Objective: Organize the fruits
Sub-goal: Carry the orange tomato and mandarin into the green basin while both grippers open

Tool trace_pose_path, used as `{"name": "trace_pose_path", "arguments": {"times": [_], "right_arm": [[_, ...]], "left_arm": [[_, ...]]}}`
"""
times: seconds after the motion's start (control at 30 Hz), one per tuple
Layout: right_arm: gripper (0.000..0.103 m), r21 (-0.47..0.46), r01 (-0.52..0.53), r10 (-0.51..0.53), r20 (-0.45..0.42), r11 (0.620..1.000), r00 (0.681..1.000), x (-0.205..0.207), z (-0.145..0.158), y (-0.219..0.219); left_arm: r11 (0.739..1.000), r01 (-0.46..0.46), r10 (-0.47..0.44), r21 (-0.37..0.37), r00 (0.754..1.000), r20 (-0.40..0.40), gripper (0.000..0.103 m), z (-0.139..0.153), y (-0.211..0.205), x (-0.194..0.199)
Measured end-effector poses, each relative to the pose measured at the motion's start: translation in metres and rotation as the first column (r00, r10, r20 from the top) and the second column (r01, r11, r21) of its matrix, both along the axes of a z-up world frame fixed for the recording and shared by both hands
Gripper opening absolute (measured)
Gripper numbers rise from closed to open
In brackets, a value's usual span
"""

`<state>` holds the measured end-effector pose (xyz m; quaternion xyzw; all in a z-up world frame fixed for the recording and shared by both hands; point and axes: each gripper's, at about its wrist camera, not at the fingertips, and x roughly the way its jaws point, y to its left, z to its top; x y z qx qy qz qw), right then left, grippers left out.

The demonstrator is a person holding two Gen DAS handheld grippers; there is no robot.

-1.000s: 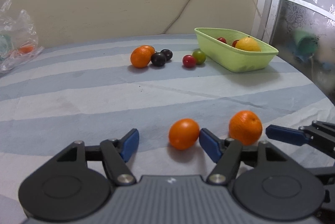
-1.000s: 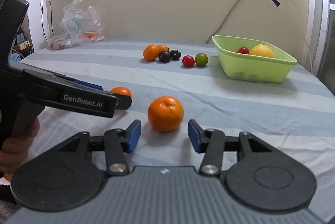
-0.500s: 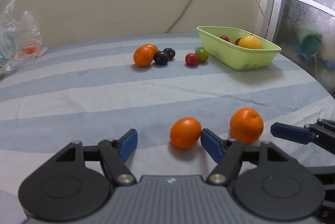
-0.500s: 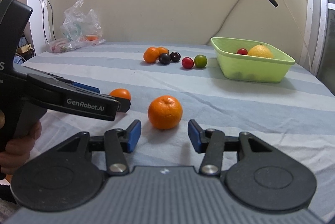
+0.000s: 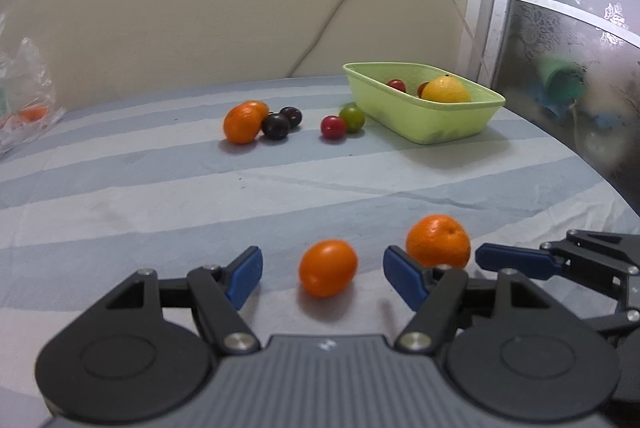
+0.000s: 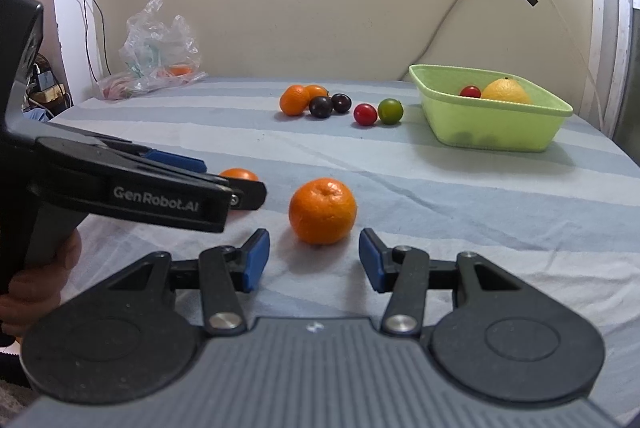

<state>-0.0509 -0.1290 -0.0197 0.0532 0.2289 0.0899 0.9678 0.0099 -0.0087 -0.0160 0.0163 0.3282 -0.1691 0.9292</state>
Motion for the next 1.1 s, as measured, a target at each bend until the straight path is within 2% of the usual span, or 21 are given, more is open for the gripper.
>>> {"name": "trace_pose_path", "arguments": {"times": [0.1,0.13,0.2,0.33,0.4,0.47,0.57,0.67,0.77,0.87,1.0,1.1], "right_arm": [[0.052,-0.005,-0.004,0.004,0.003,1.000,1.000,0.003,0.000,0.000],[0.052,-0.005,-0.005,0.005,0.004,1.000,1.000,0.004,0.000,0.000],[0.052,-0.005,-0.003,0.003,0.006,1.000,1.000,0.006,0.001,-0.001],[0.052,-0.007,-0.006,0.006,0.000,1.000,1.000,0.012,0.000,-0.002],[0.051,-0.013,-0.020,0.020,0.000,1.000,1.000,0.015,0.000,-0.001],[0.042,-0.027,-0.016,0.016,0.004,1.000,1.000,0.018,-0.001,0.001],[0.042,-0.008,-0.021,0.021,0.012,1.000,1.000,0.020,0.001,-0.004],[0.041,0.031,-0.001,0.000,0.027,1.000,1.000,0.025,0.007,-0.016],[0.041,0.052,0.042,-0.046,0.069,0.998,0.997,0.035,0.018,-0.034],[0.041,0.053,0.098,-0.104,0.120,0.994,0.987,0.052,0.032,-0.054],[0.041,0.059,0.179,-0.186,0.145,0.982,0.972,0.082,0.039,-0.080],[0.041,0.069,0.224,-0.231,0.124,0.972,0.965,0.105,0.035,-0.095]], "left_arm": [[1.000,0.012,-0.012,0.008,1.000,0.010,0.064,0.001,-0.003,0.002],[1.000,0.014,-0.014,0.011,1.000,0.010,0.060,0.000,-0.004,0.002],[1.000,0.028,-0.028,-0.003,1.000,-0.003,0.045,-0.002,-0.002,0.003],[0.999,0.030,-0.031,-0.019,0.999,-0.013,0.033,-0.005,0.003,0.000],[0.998,0.033,-0.034,-0.045,0.999,-0.023,0.033,-0.005,0.007,0.000],[0.997,0.036,-0.038,-0.062,0.999,-0.031,0.032,-0.004,0.009,0.002],[0.992,0.062,-0.065,-0.109,0.997,-0.032,0.032,0.005,0.009,0.011],[0.984,0.112,-0.113,-0.138,0.994,0.004,0.032,0.024,-0.001,0.029],[0.973,0.162,-0.157,-0.167,0.987,0.039,0.032,0.043,-0.017,0.060],[0.969,0.196,-0.185,-0.153,0.979,0.084,0.032,0.057,-0.040,0.099],[0.955,0.217,-0.214,-0.201,0.976,0.035,0.032,0.061,-0.071,0.160],[0.956,0.217,-0.220,-0.197,0.975,0.006,0.032,0.055,-0.090,0.192]]}}
